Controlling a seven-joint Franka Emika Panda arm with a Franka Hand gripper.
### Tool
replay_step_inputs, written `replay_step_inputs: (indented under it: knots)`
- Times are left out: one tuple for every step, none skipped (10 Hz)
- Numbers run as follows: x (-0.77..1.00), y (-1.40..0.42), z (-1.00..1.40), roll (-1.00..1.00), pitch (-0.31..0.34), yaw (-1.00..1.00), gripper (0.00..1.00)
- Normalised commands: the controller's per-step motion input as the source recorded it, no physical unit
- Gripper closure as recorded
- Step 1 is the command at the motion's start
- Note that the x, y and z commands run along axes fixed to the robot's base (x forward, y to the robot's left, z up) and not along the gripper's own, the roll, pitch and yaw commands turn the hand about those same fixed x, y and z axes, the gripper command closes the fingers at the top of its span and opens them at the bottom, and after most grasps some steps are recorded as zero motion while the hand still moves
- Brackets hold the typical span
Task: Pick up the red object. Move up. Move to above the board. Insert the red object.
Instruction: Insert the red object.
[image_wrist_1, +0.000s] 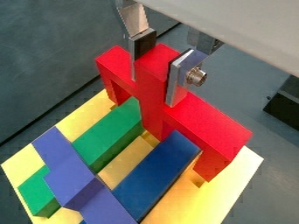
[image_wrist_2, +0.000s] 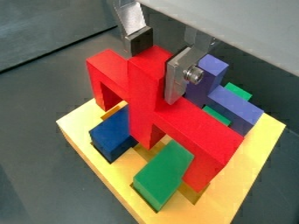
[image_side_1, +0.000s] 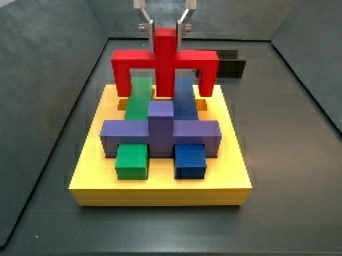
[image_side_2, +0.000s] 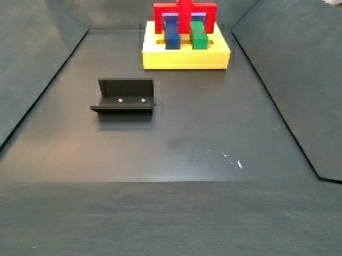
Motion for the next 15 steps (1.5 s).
replay_step_inputs:
  knots:
    - [-0.16, 0.0, 0.09, -0.01, 0.0, 0.01, 1.0]
    - [-0.21, 0.0, 0.03, -0.02, -0.019, 0.0, 1.0]
    - [0.0, 0.0, 0.0, 0.0, -0.007, 0.07, 1.0]
    - [0.08, -0.02, -0.1, 0.0, 0.0, 0.05, 1.0]
    - [0.05, -0.05, -0.17, 0.0, 0.0, 0.04, 1.0]
    - [0.06, -0.06, -0.21, 0.0, 0.0, 0.03, 1.0]
    - [0.02, -0.01, -0.19, 0.0, 0.0, 0.01, 1.0]
    - [0.0, 0.0, -0.17, 0.01, -0.011, 0.0, 1.0]
    - [-0.03, 0.0, -0.2, 0.05, -0.02, 0.0, 1.0]
    - [0.0, 0.04, -0.2, 0.1, -0.019, 0.0, 1.0]
    - [0.0, 0.01, -0.17, 0.15, -0.01, -0.01, 1.0]
    - [0.0, 0.0, -0.13, 0.17, -0.006, -0.01, 1.0]
    - [0.0, 0.0, -0.08, 0.18, -0.001, 0.0, 1.0]
    - [0.01, -0.04, -0.07, 0.15, 0.0, 0.0, 1.0]
    - [0.02, -0.07, -0.09, 0.14, 0.0, 0.0, 1.0]
